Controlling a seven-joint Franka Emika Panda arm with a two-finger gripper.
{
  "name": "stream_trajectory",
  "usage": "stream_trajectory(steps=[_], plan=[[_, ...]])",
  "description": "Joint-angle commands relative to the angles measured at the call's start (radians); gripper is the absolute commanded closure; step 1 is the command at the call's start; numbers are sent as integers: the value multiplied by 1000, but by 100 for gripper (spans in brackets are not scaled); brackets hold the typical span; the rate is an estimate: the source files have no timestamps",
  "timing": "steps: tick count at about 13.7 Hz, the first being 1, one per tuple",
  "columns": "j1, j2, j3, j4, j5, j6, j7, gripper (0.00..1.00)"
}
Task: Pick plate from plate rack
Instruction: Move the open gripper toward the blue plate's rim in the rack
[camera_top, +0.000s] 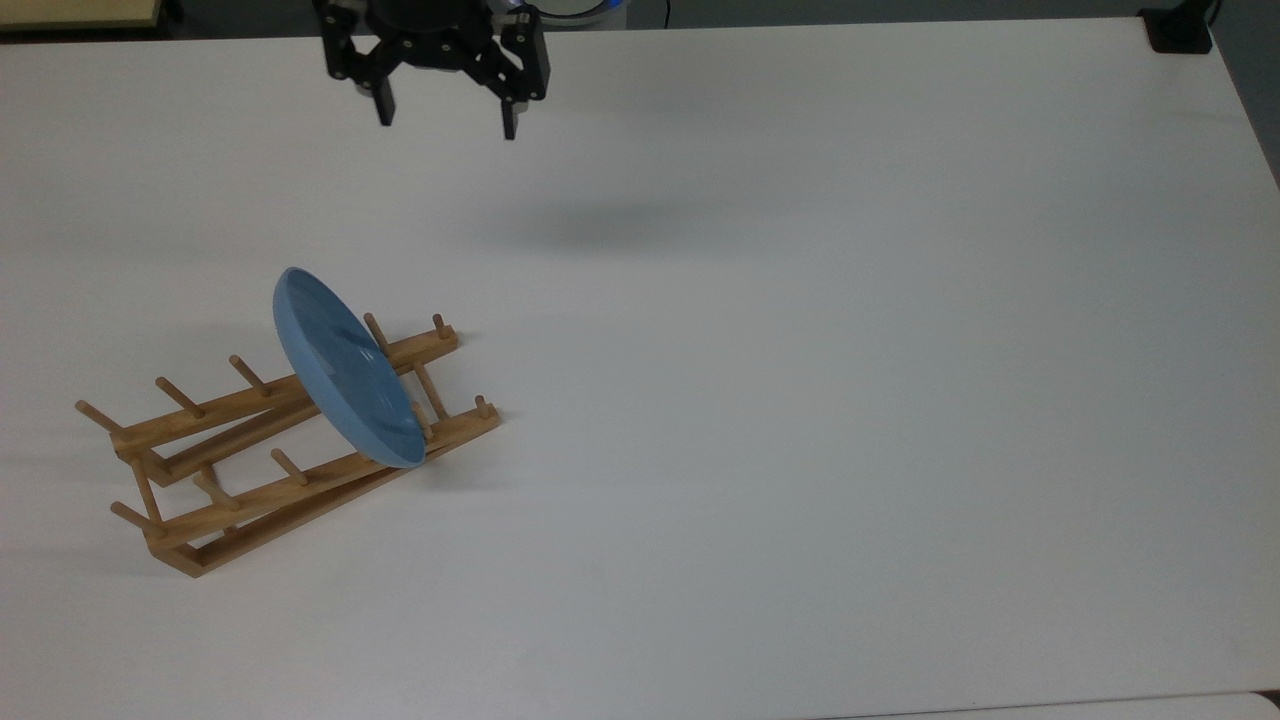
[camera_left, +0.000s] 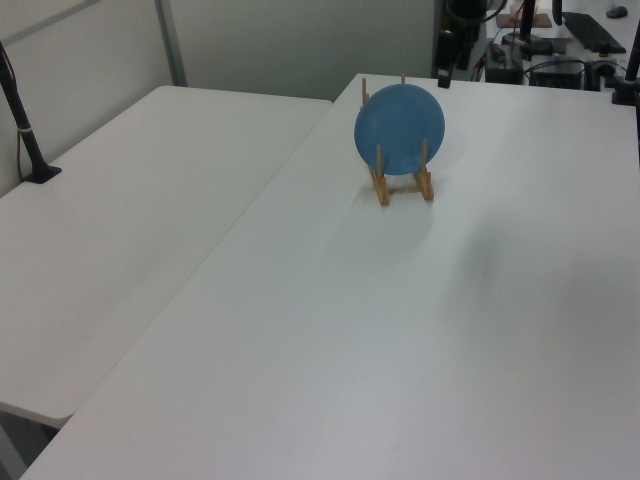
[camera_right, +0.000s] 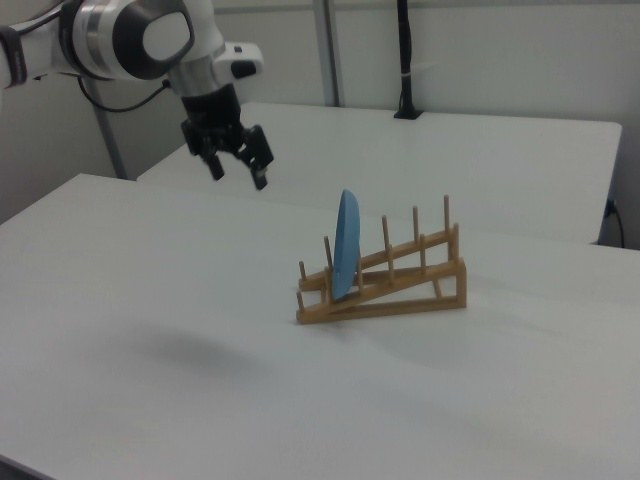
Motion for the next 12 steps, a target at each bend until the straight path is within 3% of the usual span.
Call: stream_trajectory(steps=[1,3,7,12], plan=[[-1,12,-5,16,-109,162,-34,8],[-3,65,-5,16,-250,265,-99,14],[-61,122,-5,15,-257,351,-239,17],[-100,194,-5,10,-270,428,-285,29]])
